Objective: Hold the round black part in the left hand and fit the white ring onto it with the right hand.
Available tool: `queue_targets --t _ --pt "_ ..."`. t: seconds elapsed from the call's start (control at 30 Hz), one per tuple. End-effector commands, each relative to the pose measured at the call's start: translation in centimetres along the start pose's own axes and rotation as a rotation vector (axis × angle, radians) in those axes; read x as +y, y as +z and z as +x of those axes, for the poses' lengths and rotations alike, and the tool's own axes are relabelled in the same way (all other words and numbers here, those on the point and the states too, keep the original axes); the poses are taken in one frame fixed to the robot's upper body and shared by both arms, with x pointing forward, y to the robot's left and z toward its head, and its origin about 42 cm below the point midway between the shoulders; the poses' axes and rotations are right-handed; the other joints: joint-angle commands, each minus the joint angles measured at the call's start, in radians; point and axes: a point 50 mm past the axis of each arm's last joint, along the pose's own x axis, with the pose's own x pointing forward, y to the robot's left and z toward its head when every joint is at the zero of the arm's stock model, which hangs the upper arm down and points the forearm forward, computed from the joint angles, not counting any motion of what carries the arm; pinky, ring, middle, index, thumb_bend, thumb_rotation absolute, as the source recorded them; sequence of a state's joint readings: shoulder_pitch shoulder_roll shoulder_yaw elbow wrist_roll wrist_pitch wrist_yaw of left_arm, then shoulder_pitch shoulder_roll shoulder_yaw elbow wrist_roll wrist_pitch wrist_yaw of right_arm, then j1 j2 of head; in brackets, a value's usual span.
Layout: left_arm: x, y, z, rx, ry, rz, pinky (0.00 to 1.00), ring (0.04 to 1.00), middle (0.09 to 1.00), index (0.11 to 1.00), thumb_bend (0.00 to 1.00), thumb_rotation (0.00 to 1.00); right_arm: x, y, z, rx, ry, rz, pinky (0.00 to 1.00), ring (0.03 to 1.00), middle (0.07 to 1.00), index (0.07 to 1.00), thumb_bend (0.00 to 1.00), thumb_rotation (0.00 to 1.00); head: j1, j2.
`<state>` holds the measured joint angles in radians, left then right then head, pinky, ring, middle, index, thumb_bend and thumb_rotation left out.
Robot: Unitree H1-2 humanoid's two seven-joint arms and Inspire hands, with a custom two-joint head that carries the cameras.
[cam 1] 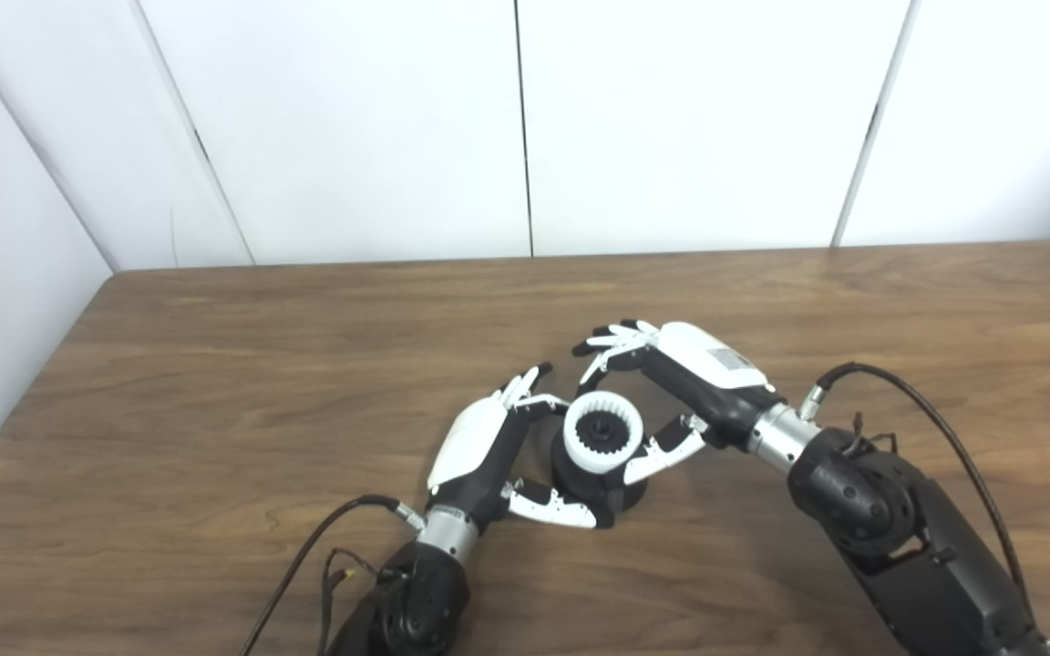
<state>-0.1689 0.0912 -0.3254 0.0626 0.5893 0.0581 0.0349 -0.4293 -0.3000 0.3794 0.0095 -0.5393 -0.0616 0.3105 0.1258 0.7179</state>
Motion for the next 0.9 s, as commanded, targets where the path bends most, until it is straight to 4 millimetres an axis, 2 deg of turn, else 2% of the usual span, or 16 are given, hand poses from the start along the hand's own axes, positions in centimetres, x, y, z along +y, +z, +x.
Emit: queue_targets --t 0.0,0.2,0.4,0.43,0.47,0.5,0.6,0.73,0.87 --pt "0.4 1.2 0.4 -0.051 0.01 0.008 1.0 1.0 1.0 0.605 0.98 0.26 0.3 -0.9 0.0 0.038 0.038 -0.05 1.0 0.941 0.859 0.481 0.52 0.15 0.001 0.0" --pt "0.5 1.1 0.4 -0.054 0.01 0.013 1.0 1.0 1.0 0.604 0.97 0.26 0.4 -1.4 -0.5 0.056 0.048 -0.046 1.0 0.94 0.86 0.482 0.52 0.15 0.001 0.002" --pt "0.6 1.2 0.5 -0.049 0.007 0.014 1.0 1.0 1.0 0.605 0.97 0.26 -0.3 -1.4 -0.8 0.069 0.075 -0.045 1.0 0.948 0.887 0.496 0.52 0.16 0.001 0.002" --pt "0.6 1.2 0.5 -0.048 0.007 0.012 1.0 1.0 1.0 0.605 0.97 0.26 -0.5 -1.4 -0.9 0.07 0.089 -0.046 1.0 0.953 0.898 0.532 0.59 0.21 0.001 0.002" --pt "0.6 1.2 0.5 -0.048 0.007 0.012 1.0 1.0 1.0 0.604 0.97 0.26 -0.6 -1.5 -0.9 0.07 0.103 -0.046 1.0 0.956 0.909 0.607 0.72 0.29 0.001 0.002" --pt "0.6 1.2 0.5 -0.049 0.007 0.012 1.0 1.0 1.0 0.604 0.97 0.26 -0.7 -1.5 -0.9 0.069 0.112 -0.045 1.0 0.956 0.916 0.652 0.81 0.34 -0.002 0.003" --pt "0.6 1.1 0.5 -0.049 0.006 0.011 1.0 1.0 1.0 0.605 0.97 0.25 -1.0 -1.6 -1.0 0.062 0.129 -0.044 0.97 0.949 0.925 0.718 0.92 0.4 -0.002 0.004" --pt "0.7 1.2 0.6 -0.05 0.006 0.01 1.0 1.0 1.0 0.603 0.98 0.25 -1.1 -1.5 -1.2 0.063 0.139 -0.037 0.95 0.949 0.932 0.748 0.98 0.44 -0.002 0.004" --pt "0.8 1.1 0.6 -0.054 0.009 0.01 1.0 1.0 1.0 0.601 0.98 0.26 -1.1 -1.5 -1.2 0.063 0.139 -0.033 0.95 0.951 0.935 0.754 0.98 0.44 -0.002 0.004"
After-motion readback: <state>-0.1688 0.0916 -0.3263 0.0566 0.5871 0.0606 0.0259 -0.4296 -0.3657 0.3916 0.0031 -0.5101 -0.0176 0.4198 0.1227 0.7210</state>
